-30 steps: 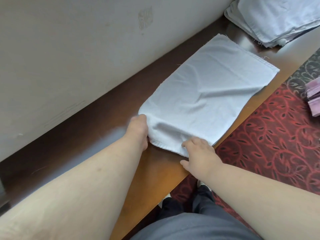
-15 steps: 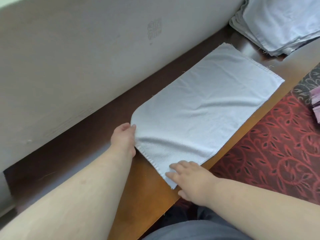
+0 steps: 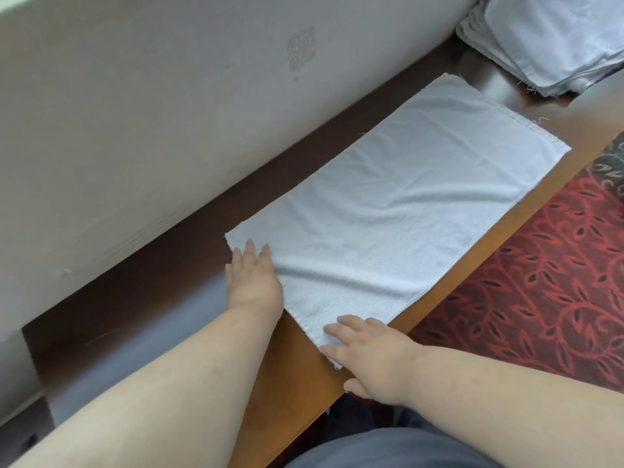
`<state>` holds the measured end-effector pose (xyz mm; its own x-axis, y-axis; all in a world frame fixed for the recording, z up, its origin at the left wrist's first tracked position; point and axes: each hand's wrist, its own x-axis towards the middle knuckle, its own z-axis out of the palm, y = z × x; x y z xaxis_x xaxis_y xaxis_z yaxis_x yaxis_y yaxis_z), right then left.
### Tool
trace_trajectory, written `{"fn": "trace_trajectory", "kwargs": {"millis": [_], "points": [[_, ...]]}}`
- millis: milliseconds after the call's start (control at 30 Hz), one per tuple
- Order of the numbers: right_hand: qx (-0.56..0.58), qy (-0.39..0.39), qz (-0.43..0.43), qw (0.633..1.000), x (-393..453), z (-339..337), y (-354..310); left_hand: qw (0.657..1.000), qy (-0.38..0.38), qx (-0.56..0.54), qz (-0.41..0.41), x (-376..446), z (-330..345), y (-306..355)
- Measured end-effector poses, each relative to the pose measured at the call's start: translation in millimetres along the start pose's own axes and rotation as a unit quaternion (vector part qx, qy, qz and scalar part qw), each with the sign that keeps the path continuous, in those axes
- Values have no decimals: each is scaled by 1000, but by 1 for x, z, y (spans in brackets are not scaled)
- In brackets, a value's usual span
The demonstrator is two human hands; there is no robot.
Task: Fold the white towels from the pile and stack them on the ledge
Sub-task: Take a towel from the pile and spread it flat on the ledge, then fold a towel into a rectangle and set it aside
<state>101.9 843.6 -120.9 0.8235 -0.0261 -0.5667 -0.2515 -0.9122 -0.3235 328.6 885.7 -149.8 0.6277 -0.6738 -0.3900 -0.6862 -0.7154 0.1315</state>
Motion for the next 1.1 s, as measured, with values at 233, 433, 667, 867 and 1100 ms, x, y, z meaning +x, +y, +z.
{"fn": "trace_trajectory", "kwargs": {"millis": [233, 433, 667, 867, 1100], "points": [[-17, -63, -18, 998, -8, 6, 8, 987, -117, 109, 17, -9, 7, 11], [66, -16, 65, 996, -38, 3, 30, 990, -67, 95, 80, -40, 3, 40], [209, 83, 211, 951, -119, -15, 112, 970, -88, 139, 181, -124, 41, 106], [219, 93, 247, 939, -192, -8, 193, 977, -109, 183, 7, -142, 41, 157], [226, 141, 274, 924, -254, -14, 263, 994, -38, 90, 40, -119, 19, 295]]}}
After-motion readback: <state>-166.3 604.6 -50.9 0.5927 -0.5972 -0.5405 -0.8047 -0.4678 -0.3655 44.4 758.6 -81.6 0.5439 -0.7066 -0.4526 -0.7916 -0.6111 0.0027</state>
